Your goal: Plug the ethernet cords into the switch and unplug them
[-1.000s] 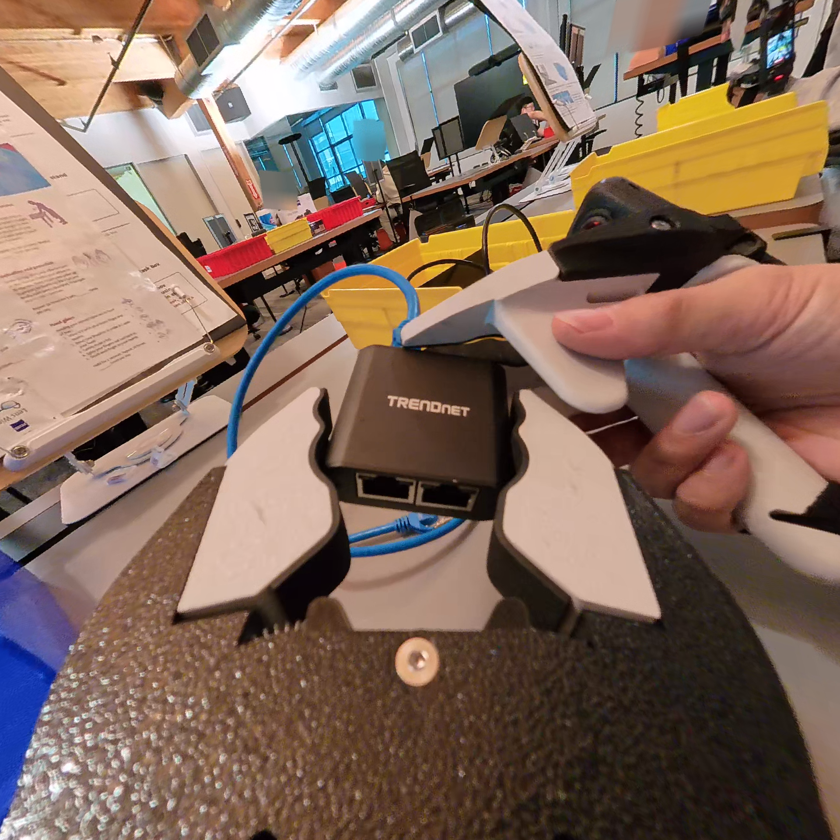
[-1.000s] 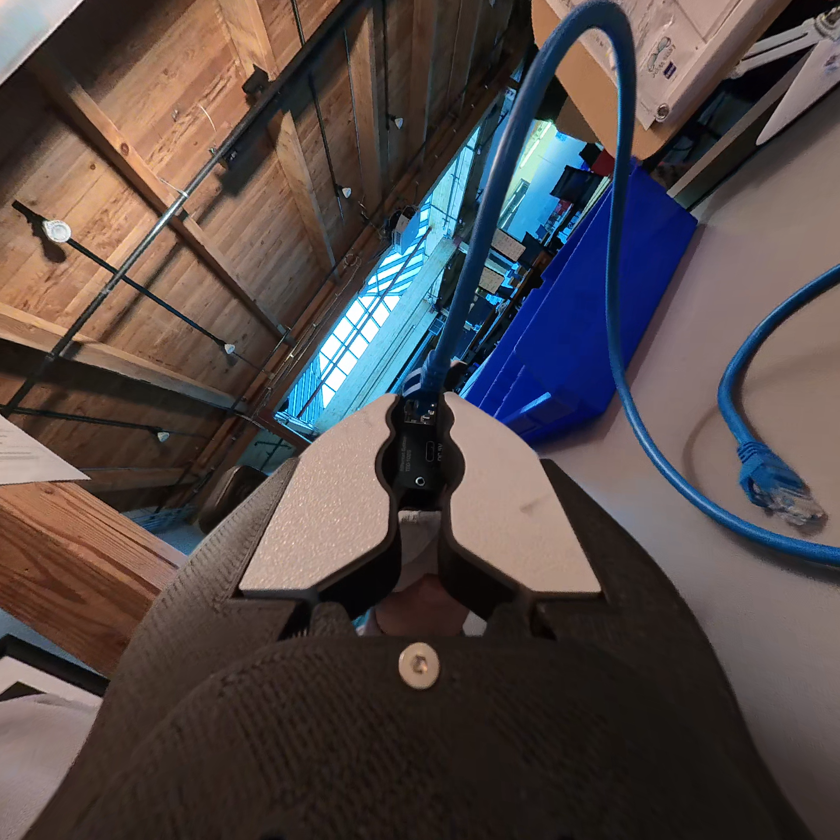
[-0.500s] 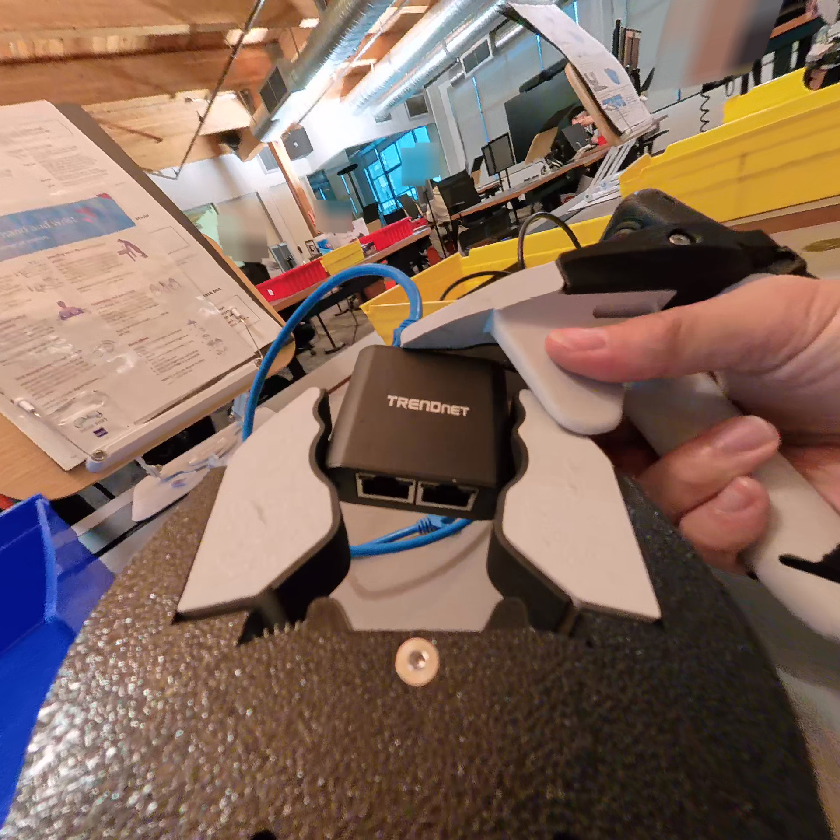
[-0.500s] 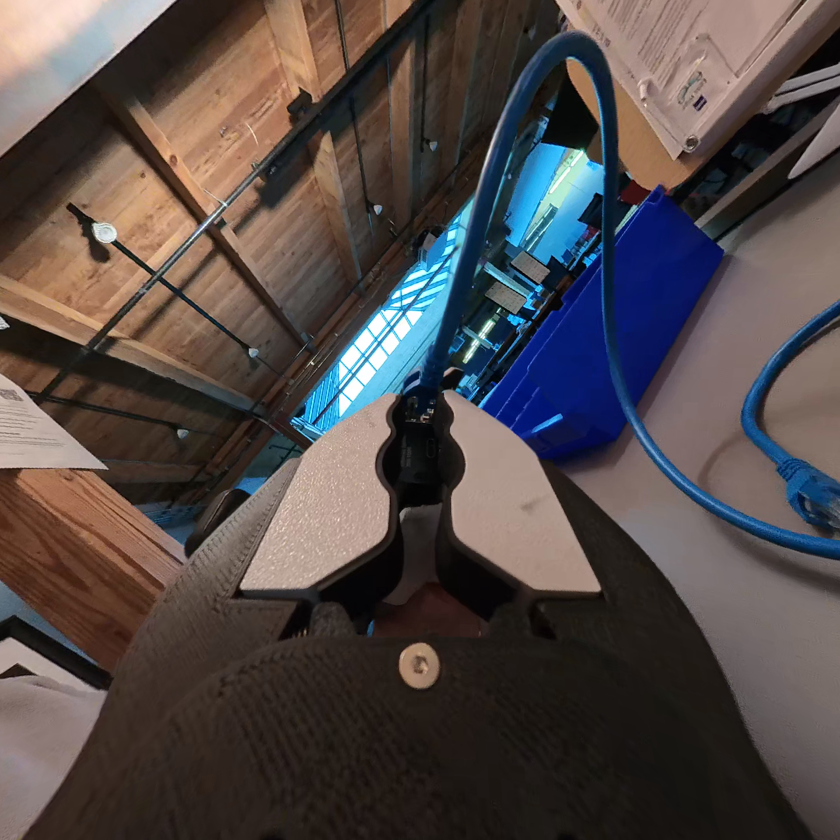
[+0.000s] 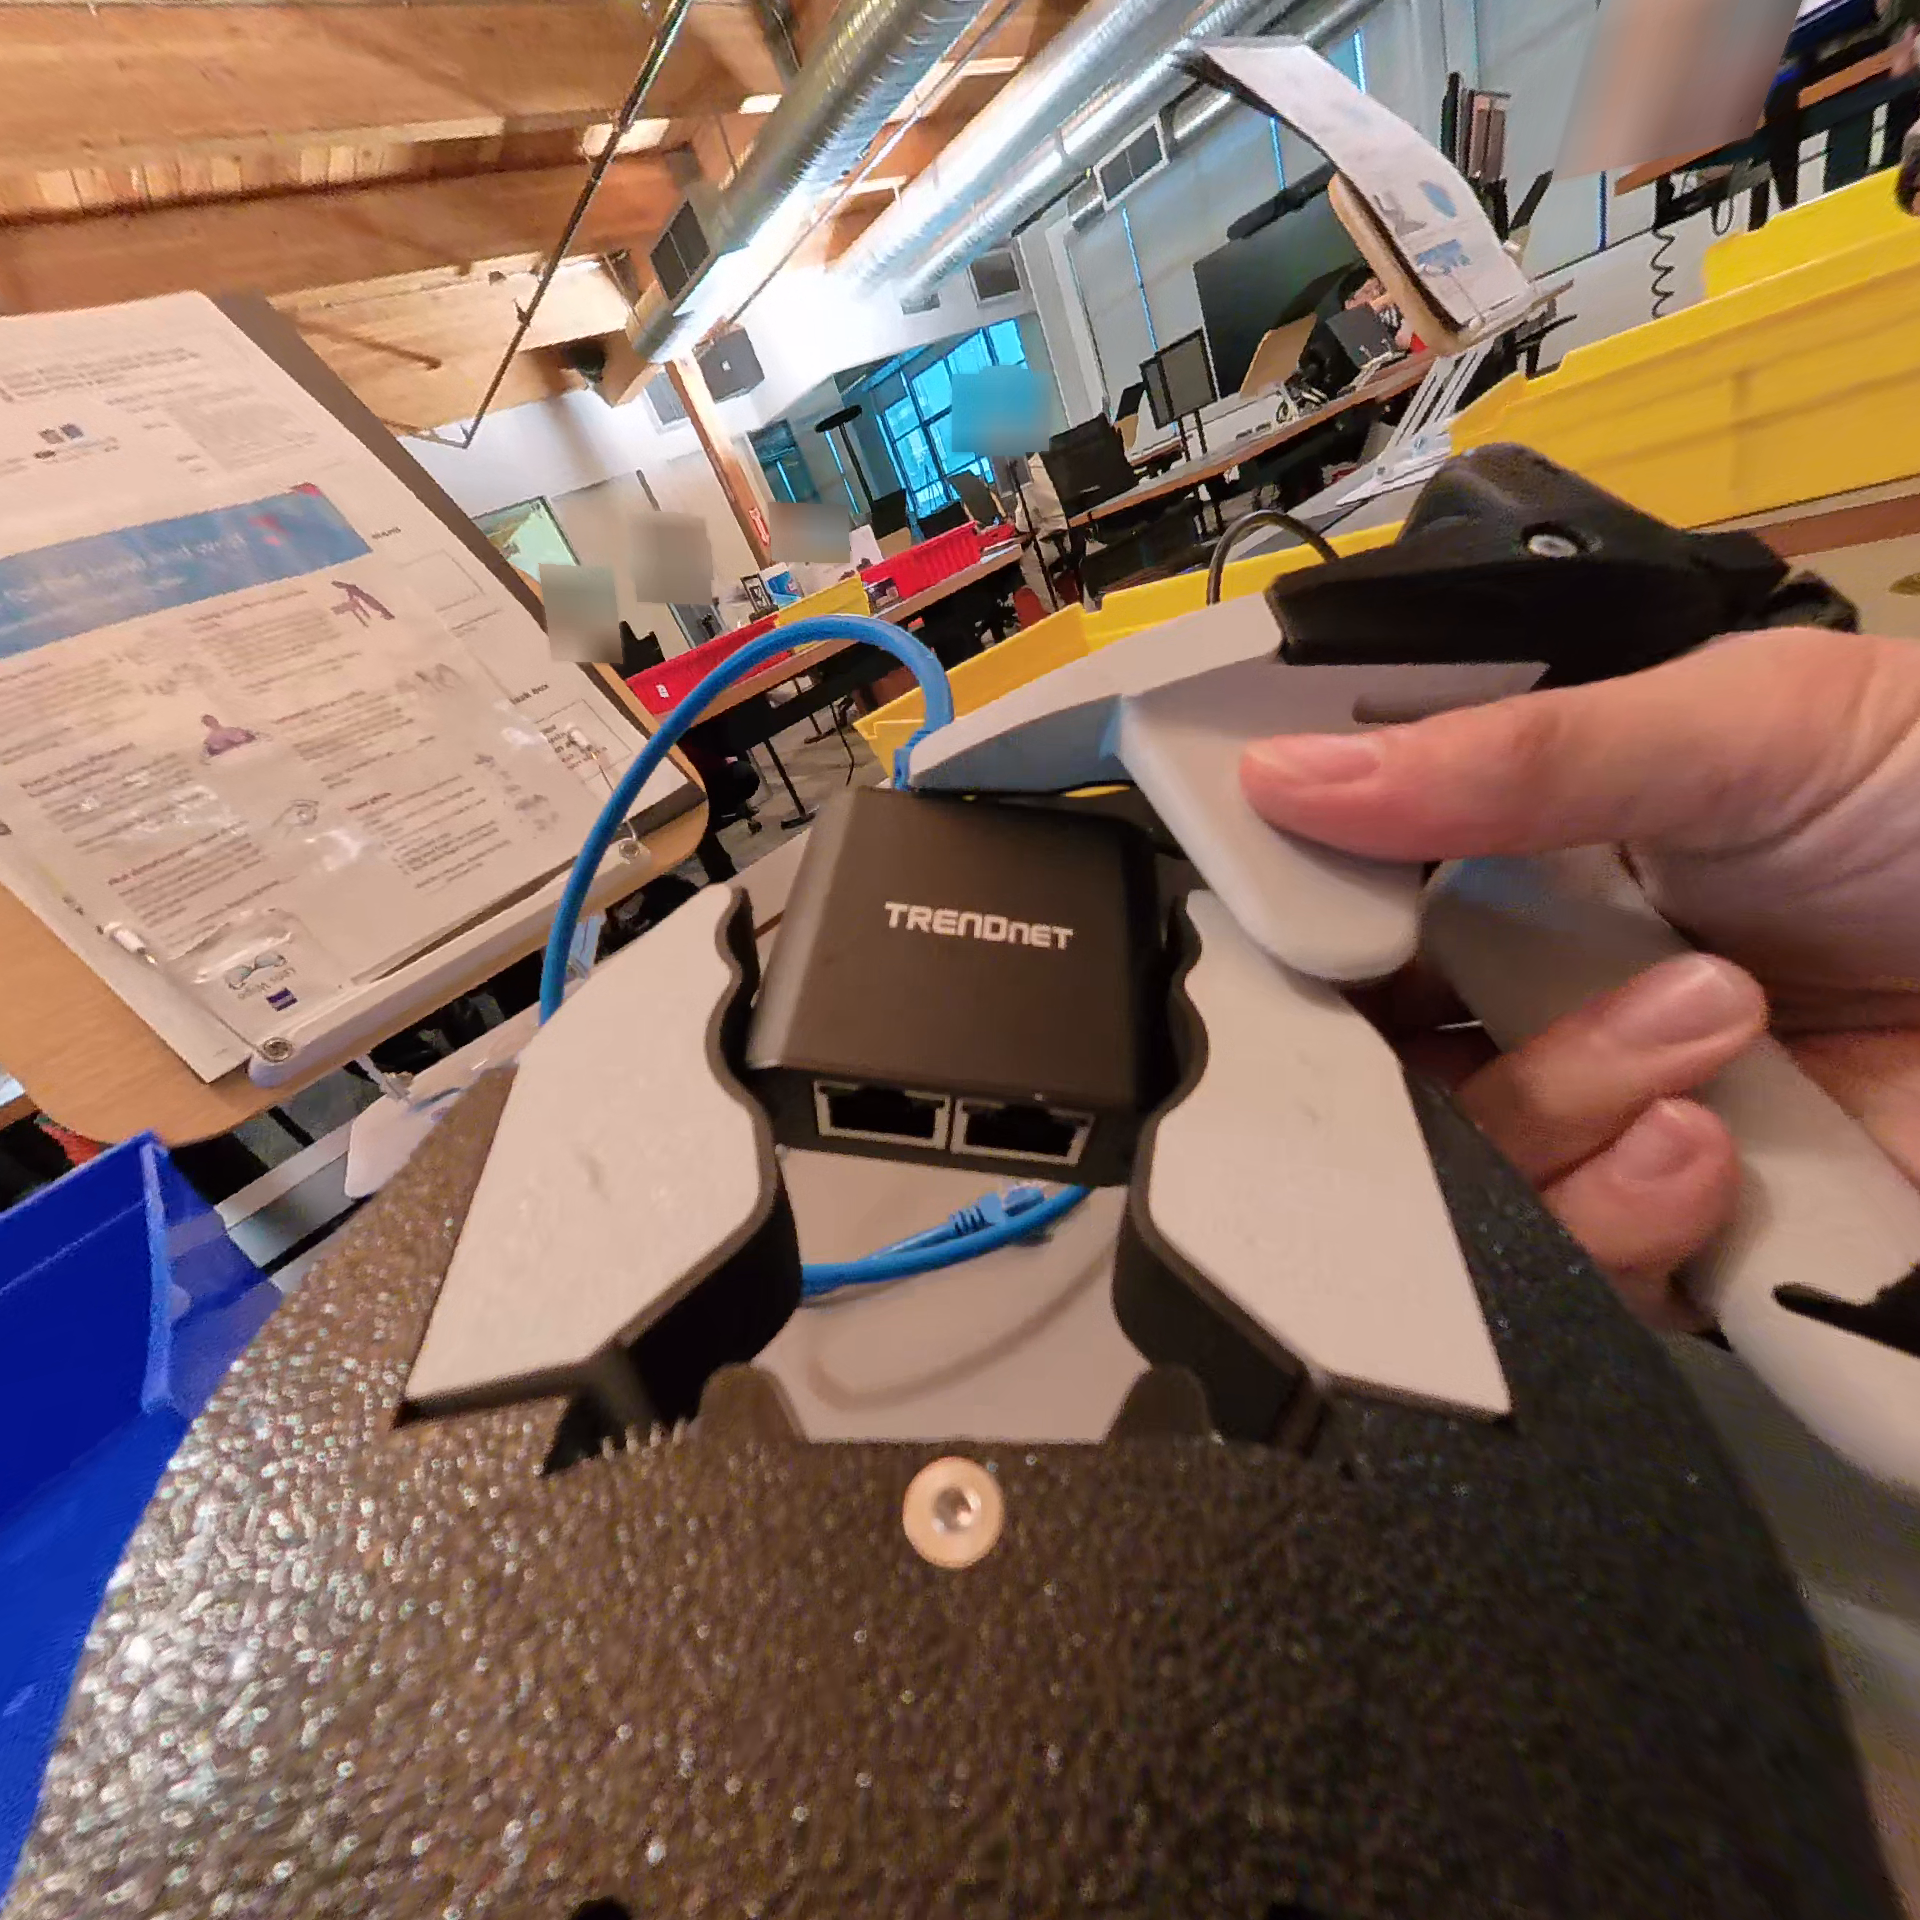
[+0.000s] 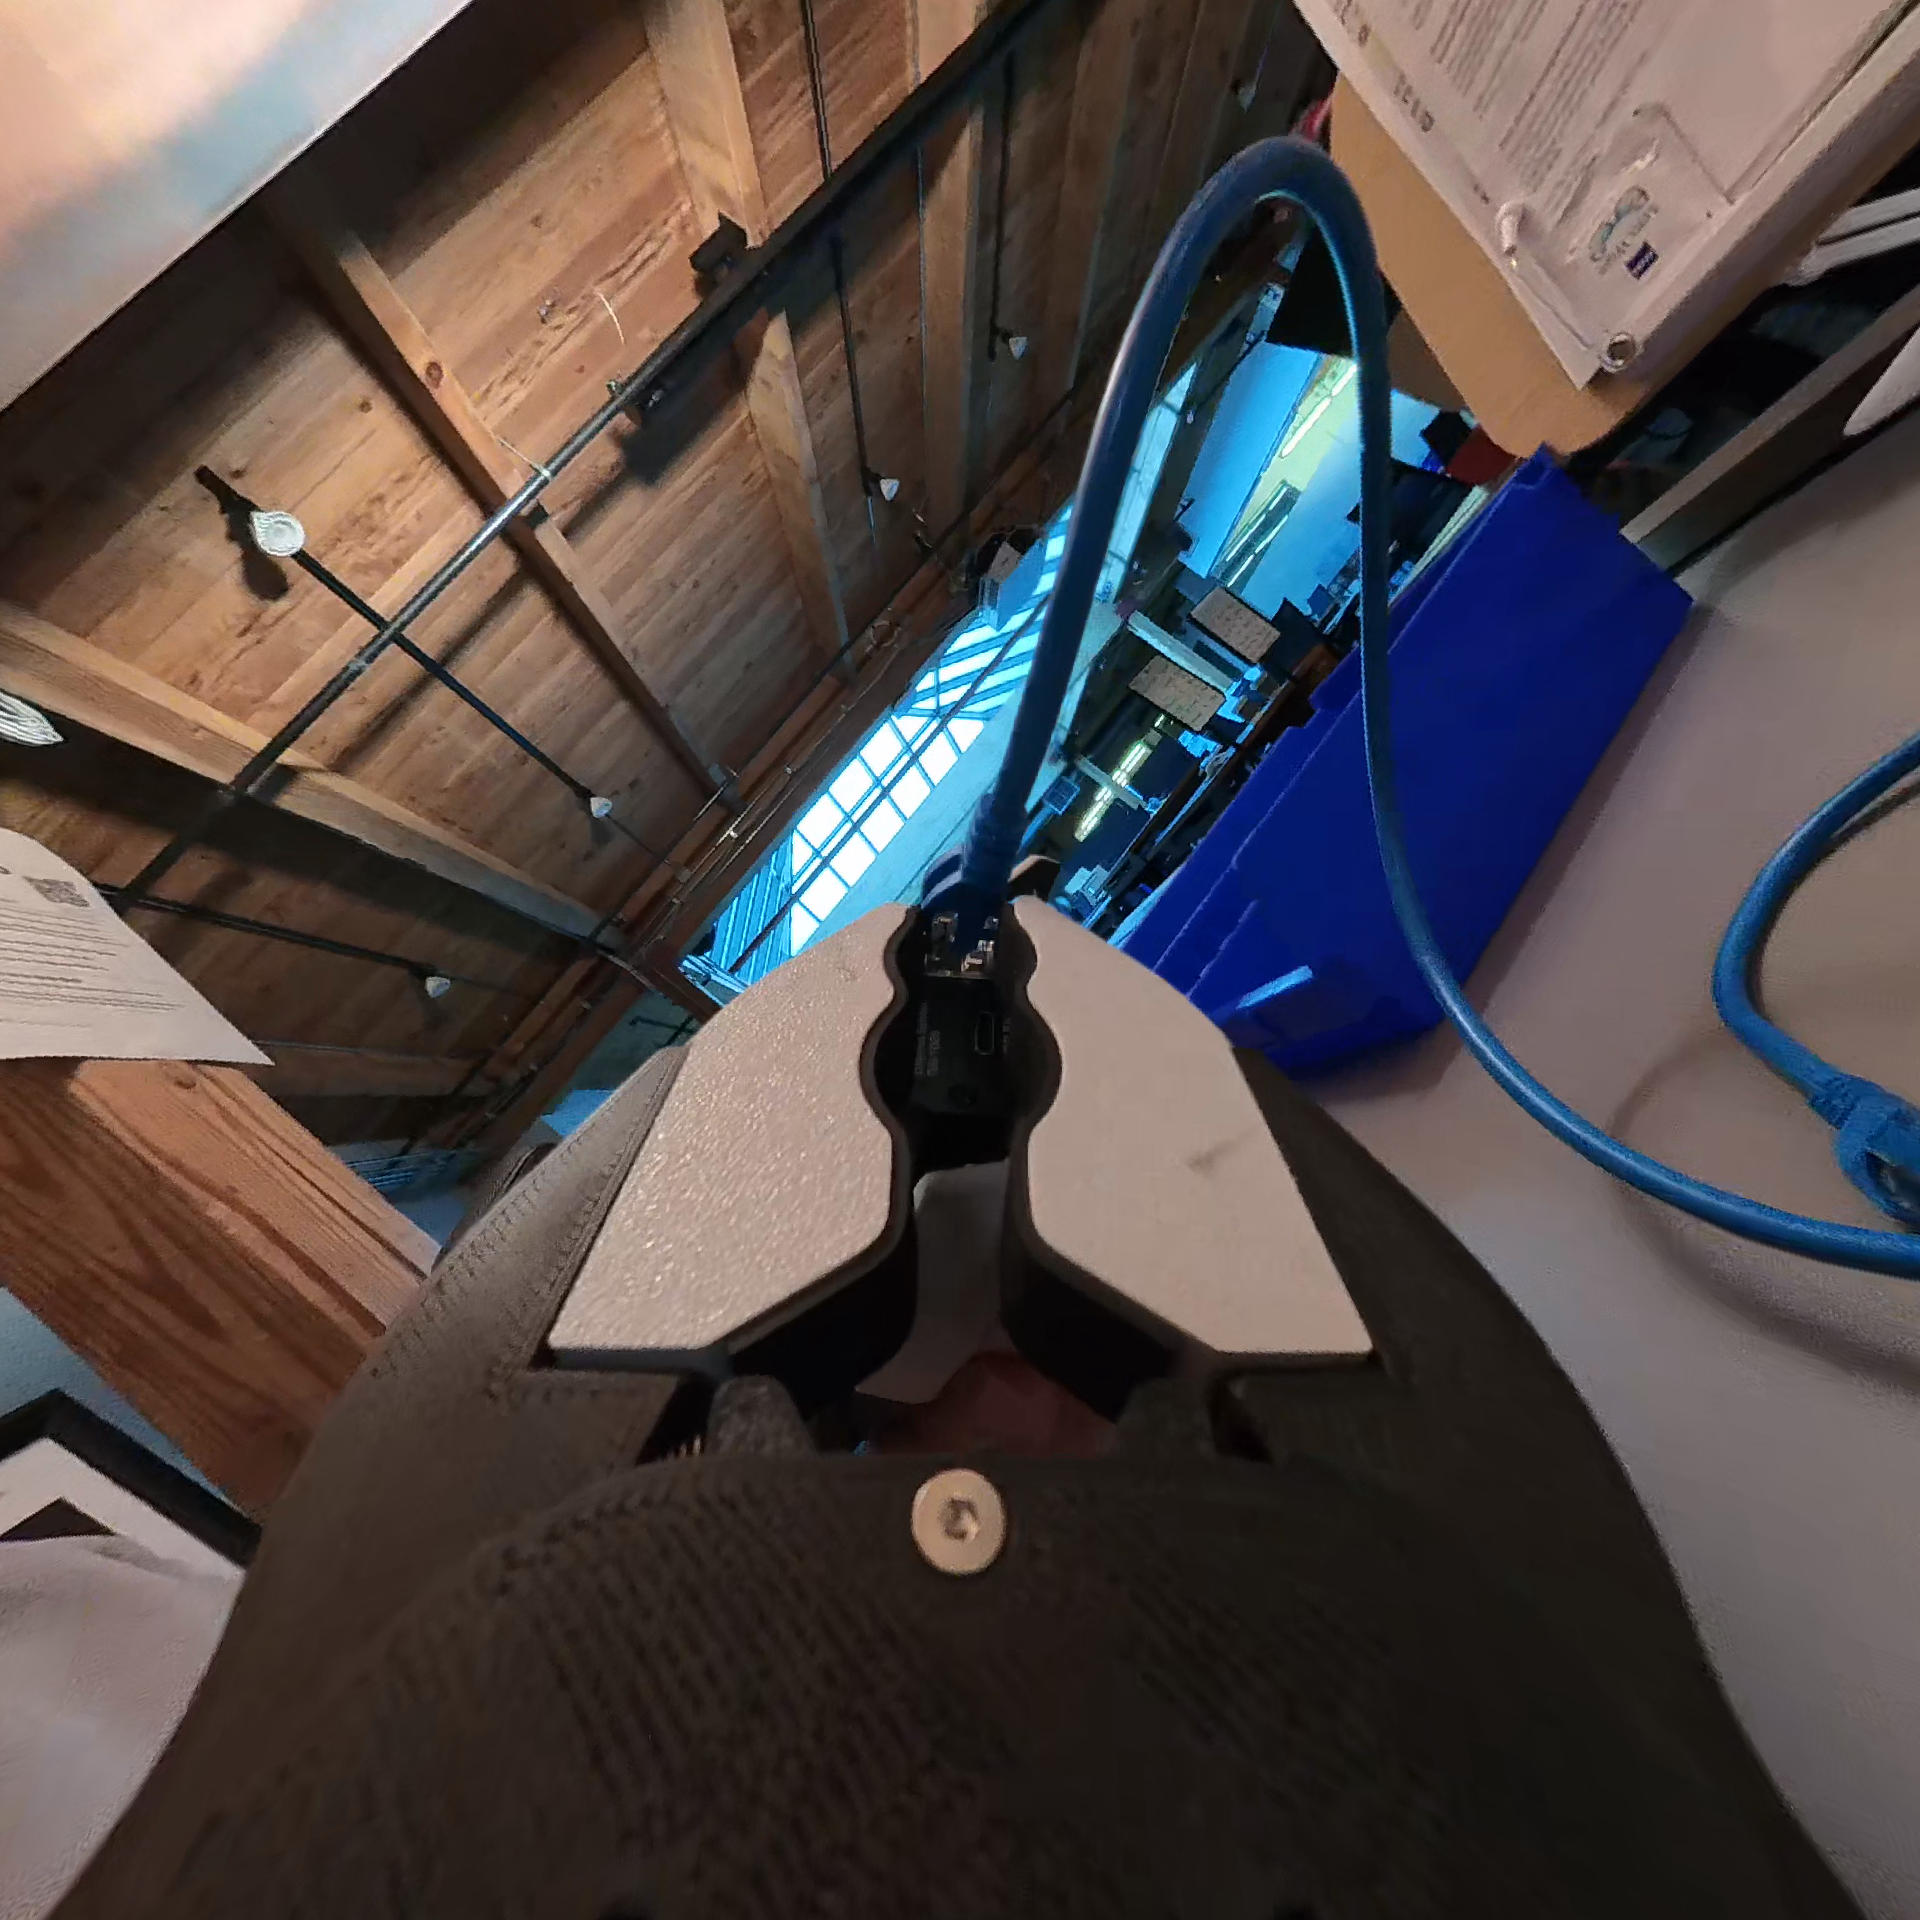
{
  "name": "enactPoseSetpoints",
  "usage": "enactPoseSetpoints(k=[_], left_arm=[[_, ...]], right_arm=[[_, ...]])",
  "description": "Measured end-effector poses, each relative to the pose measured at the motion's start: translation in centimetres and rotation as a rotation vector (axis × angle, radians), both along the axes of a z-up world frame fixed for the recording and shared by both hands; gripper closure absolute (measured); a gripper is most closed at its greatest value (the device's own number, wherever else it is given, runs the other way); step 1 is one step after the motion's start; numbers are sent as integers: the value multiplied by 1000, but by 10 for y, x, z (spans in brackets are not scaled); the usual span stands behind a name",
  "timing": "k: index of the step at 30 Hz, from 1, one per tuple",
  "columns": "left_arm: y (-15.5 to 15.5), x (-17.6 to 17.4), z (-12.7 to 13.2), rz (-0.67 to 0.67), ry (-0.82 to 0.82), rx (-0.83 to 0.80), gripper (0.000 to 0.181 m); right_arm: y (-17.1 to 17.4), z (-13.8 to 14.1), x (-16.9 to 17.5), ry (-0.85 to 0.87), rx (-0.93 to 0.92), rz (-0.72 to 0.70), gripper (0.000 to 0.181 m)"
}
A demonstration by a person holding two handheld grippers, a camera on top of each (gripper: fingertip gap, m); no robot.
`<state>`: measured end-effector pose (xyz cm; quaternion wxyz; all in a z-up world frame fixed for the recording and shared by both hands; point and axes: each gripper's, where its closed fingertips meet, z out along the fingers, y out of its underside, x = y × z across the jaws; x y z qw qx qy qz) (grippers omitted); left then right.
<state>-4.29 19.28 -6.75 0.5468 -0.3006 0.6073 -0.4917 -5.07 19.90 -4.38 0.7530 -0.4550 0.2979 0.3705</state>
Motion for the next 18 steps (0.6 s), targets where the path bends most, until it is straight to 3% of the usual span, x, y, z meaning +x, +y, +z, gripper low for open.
enactPoseSetpoints(k=[6, 18], left_arm=[[0, 0, 0, 11, -2, 15, 107], [-4, -1, -2, -65, 10, -41, 107]], right_arm=[[0, -1, 2, 52, 9, 0, 168], [-2, -4, -3, -93, -54, 80, 168]])
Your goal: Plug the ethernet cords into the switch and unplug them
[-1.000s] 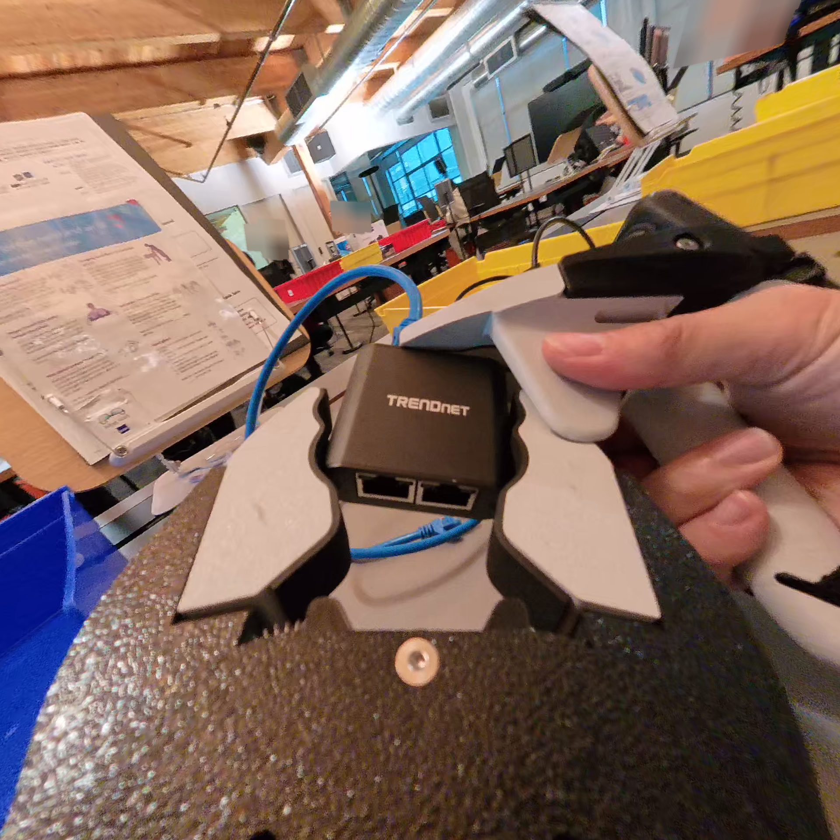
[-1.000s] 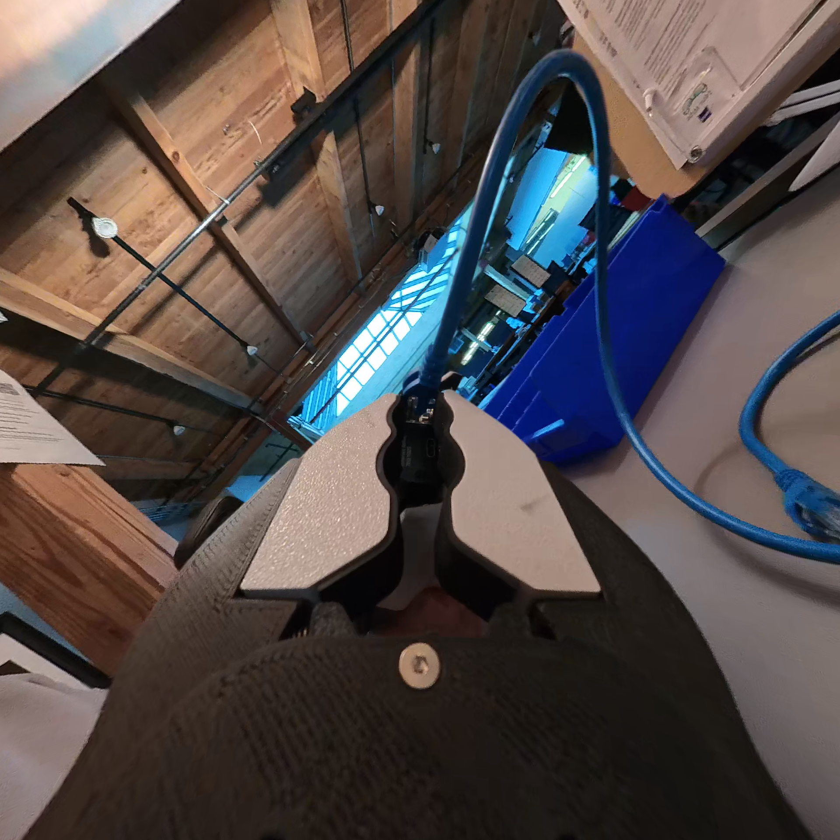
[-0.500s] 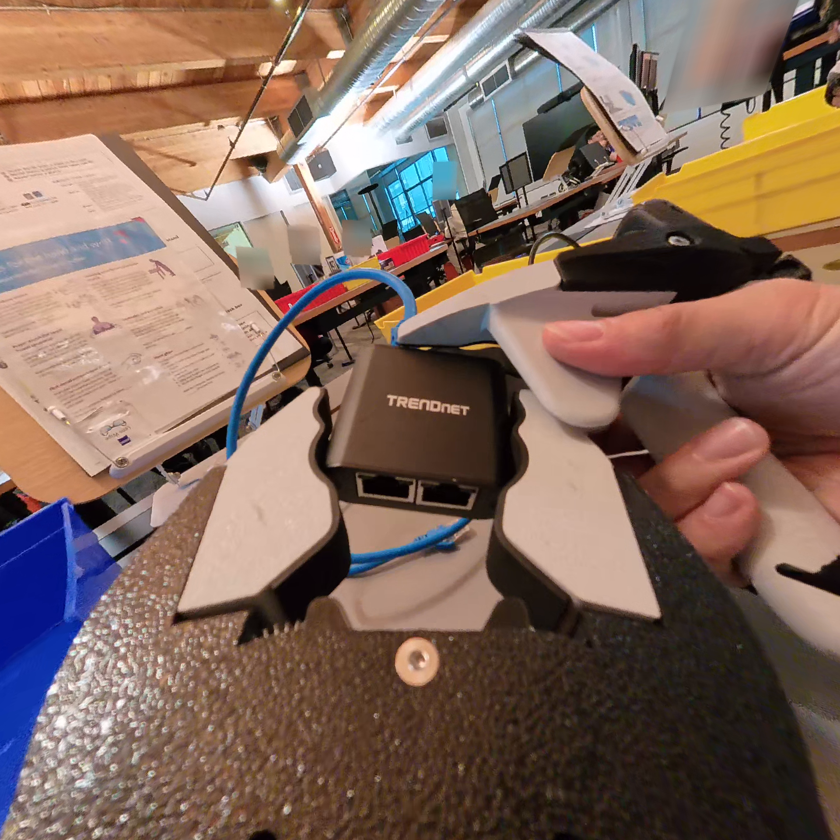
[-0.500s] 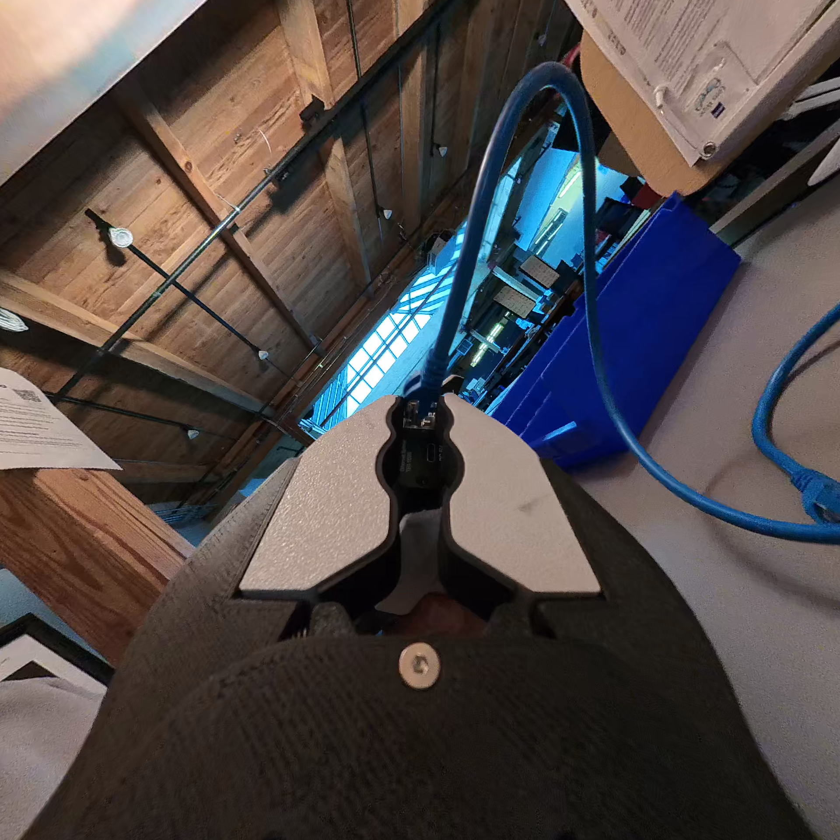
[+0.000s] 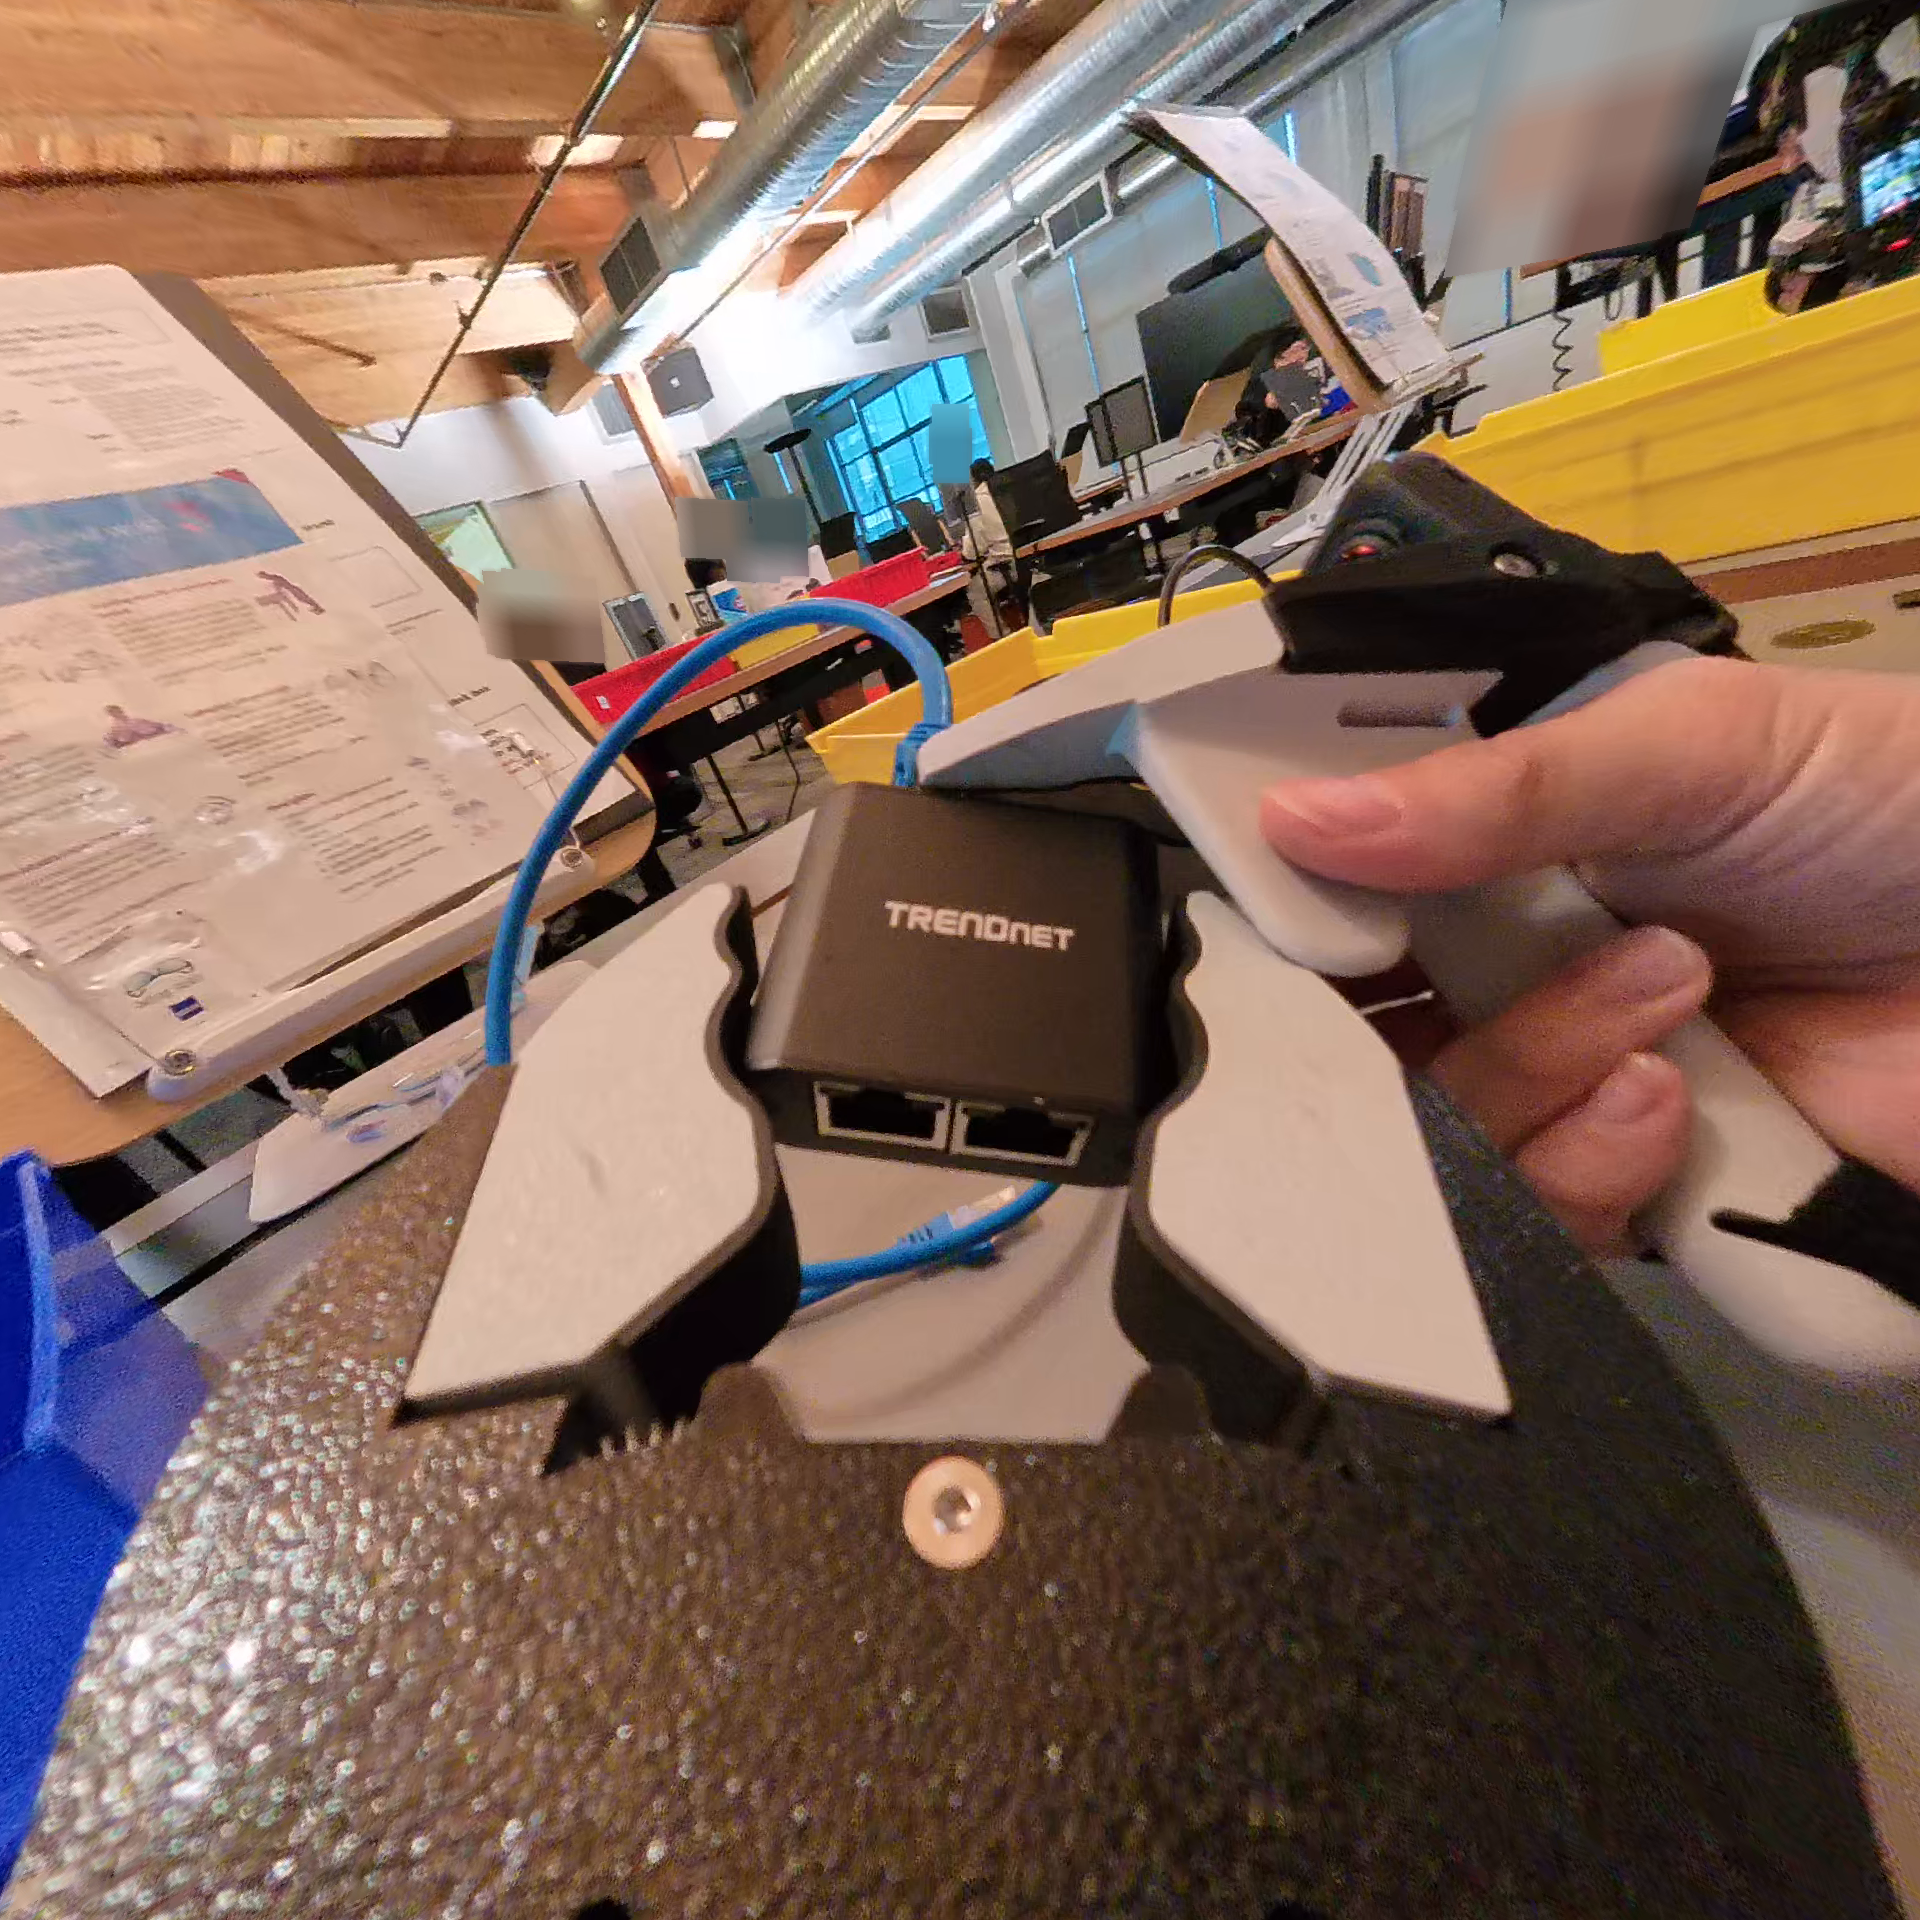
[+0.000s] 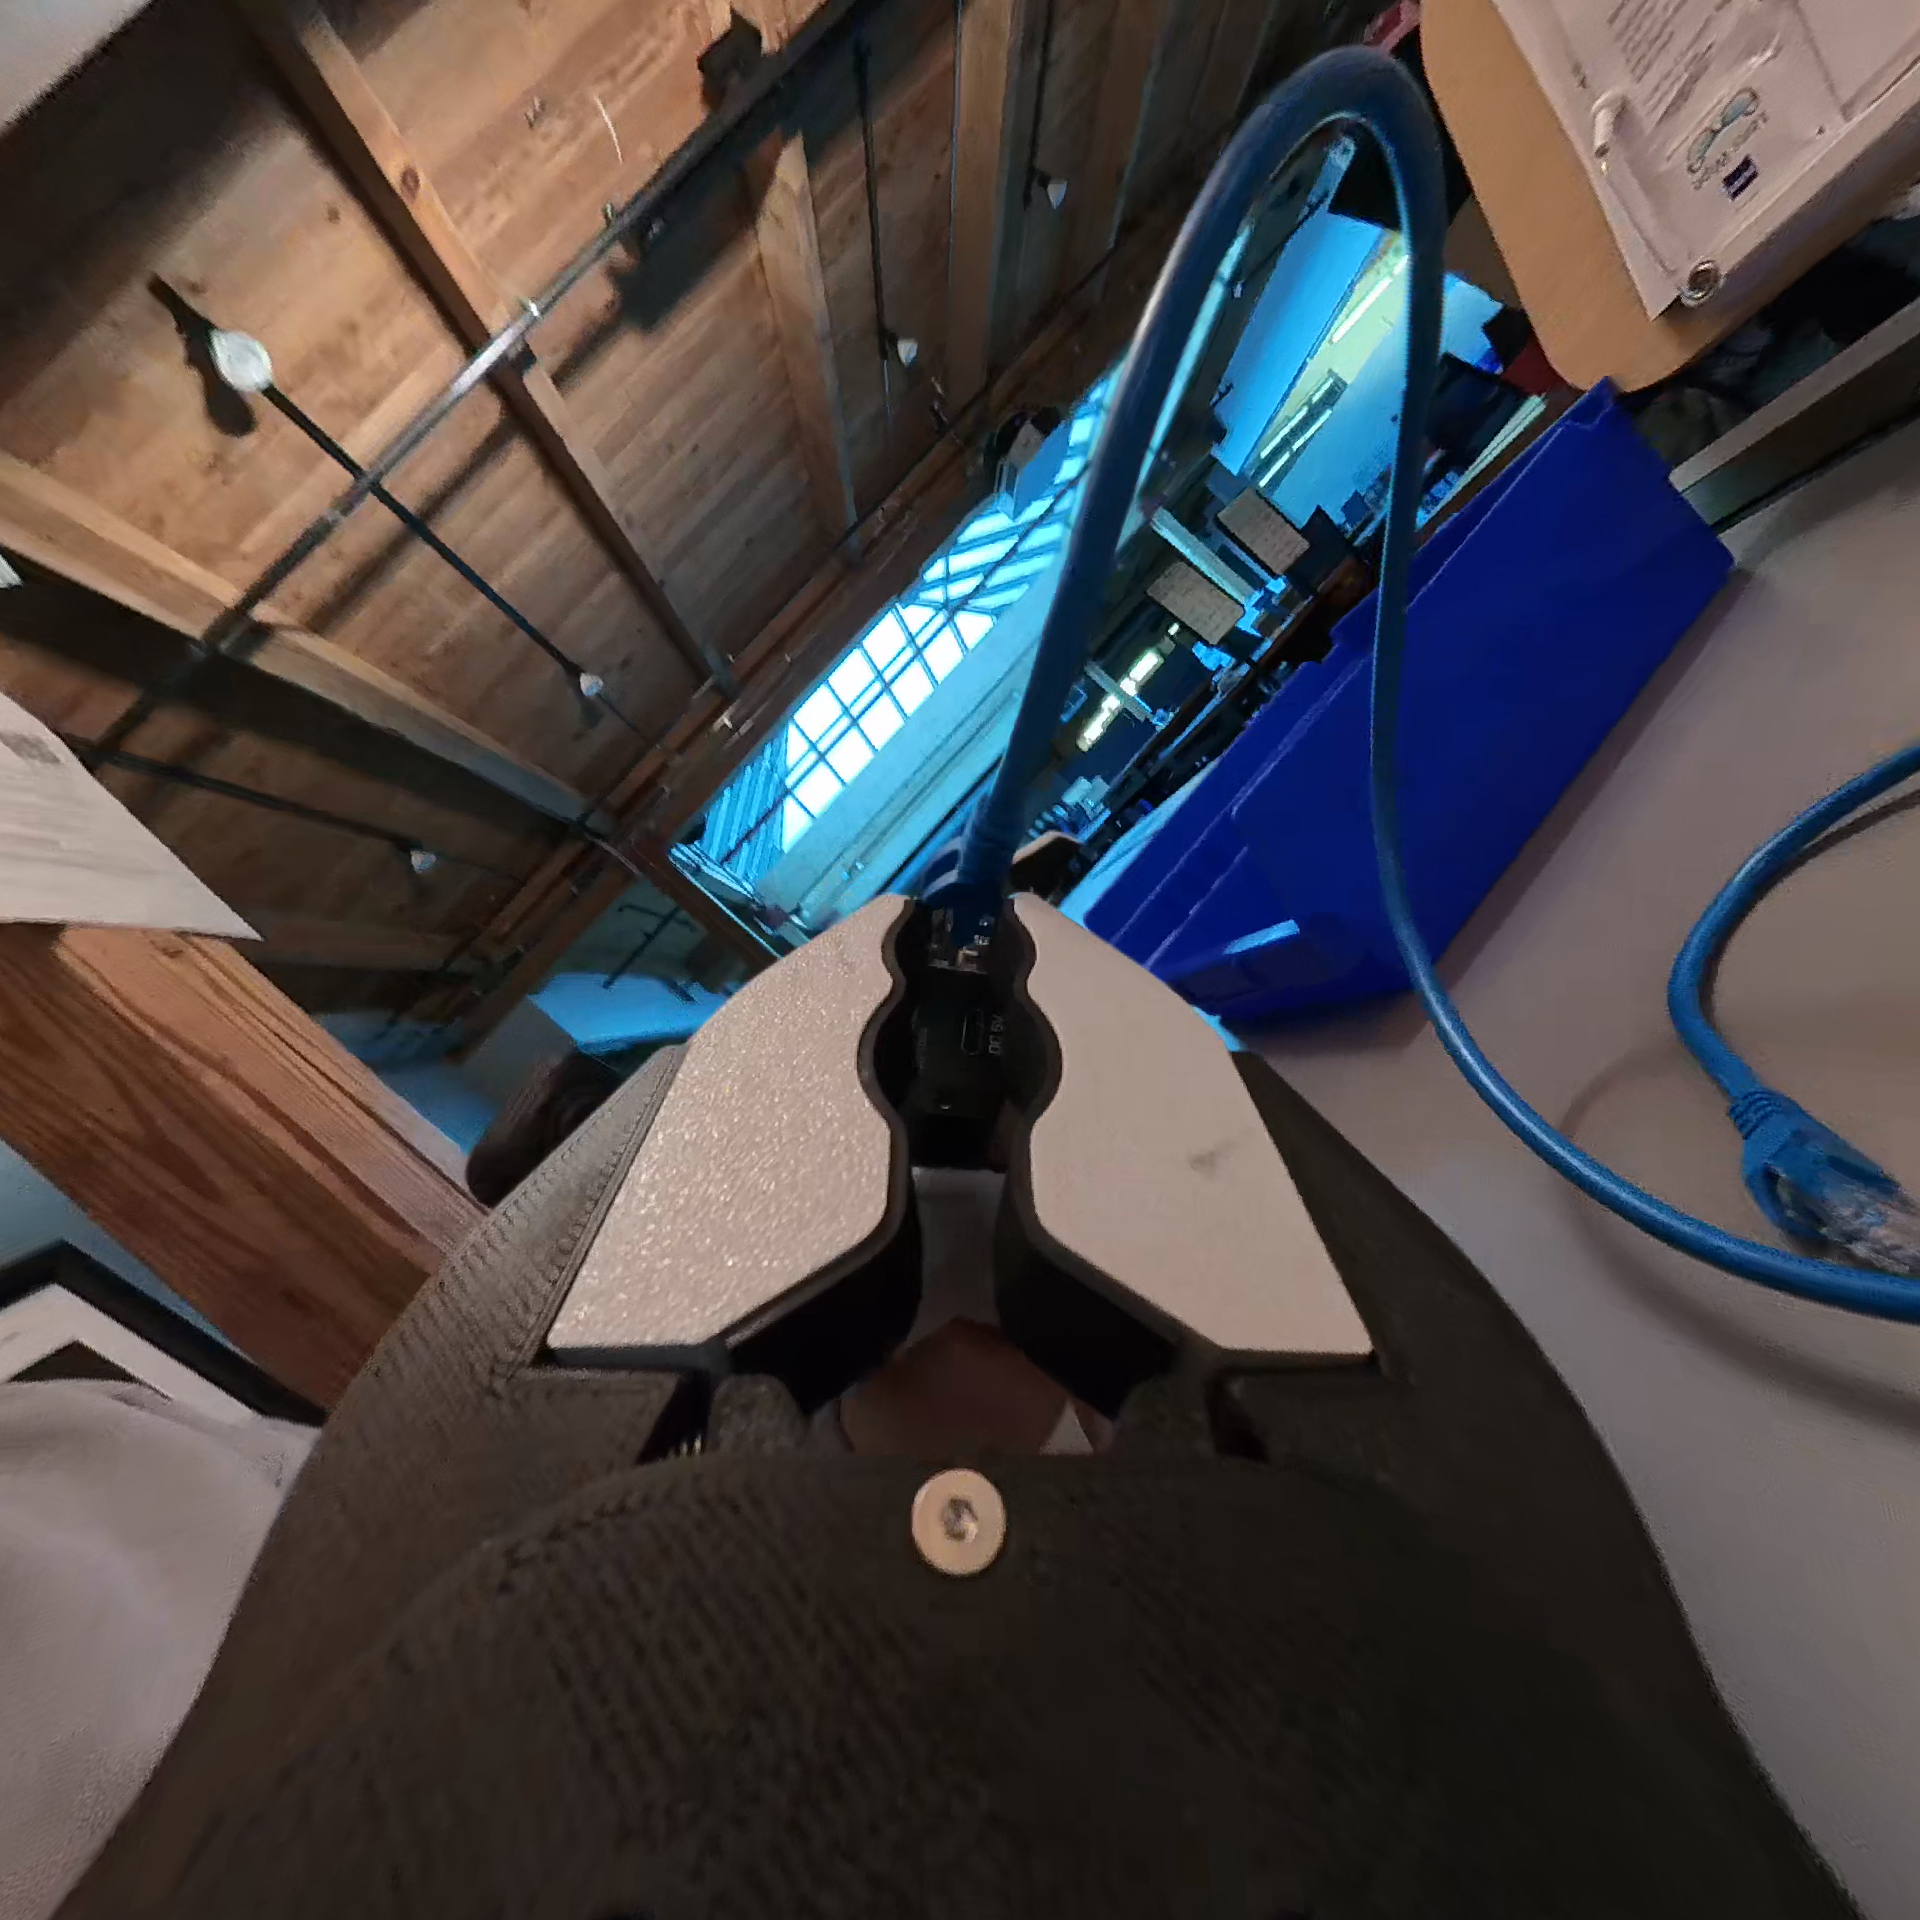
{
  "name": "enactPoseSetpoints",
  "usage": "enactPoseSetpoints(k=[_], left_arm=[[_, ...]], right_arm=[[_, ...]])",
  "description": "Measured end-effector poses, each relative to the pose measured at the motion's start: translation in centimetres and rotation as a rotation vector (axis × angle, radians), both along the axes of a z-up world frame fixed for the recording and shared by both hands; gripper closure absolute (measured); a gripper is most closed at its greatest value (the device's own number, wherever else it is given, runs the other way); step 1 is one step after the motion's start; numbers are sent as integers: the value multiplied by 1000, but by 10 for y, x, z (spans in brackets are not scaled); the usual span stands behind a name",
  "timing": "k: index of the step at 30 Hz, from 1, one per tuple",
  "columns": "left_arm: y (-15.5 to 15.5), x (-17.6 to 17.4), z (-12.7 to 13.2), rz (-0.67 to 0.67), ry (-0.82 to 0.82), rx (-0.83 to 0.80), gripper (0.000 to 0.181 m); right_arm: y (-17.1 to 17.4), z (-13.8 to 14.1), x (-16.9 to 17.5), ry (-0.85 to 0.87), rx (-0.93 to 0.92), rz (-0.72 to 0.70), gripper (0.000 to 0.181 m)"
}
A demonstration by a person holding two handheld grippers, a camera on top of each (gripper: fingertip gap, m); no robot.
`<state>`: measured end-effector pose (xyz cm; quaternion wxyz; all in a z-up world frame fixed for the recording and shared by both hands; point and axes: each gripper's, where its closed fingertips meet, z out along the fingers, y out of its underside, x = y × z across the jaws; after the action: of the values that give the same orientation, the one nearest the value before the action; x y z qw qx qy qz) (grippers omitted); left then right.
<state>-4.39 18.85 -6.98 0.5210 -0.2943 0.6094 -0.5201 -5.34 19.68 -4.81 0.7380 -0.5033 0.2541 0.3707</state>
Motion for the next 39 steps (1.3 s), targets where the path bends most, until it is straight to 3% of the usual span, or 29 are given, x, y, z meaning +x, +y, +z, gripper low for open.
enactPoseSetpoints(k=[17, 24, 28, 30, 35, 39], left_arm=[[4, -5, 7, 33, -101, 128, 107], [6, -8, 16, 51, -149, 97, 108], [10, -13, 20, 126, -222, 240, 108], [19, -9, 13, 113, -148, 147, 108], [41, -7, 12, 134, -115, 101, 108], [52, -4, 5, 154, -86, 87, 107]], right_arm=[[3, 6, -7, -109, 22, 14, 168], [5, 16, -10, -130, 34, 4, 168], [-18, 27, 25, -42, 129, -113, 168], [-27, 26, 33, -206, 31, -151, 168], [-57, 63, 35, -500, -113, -150, 169], [-83, 115, 39, -693, -133, -170, 169]])
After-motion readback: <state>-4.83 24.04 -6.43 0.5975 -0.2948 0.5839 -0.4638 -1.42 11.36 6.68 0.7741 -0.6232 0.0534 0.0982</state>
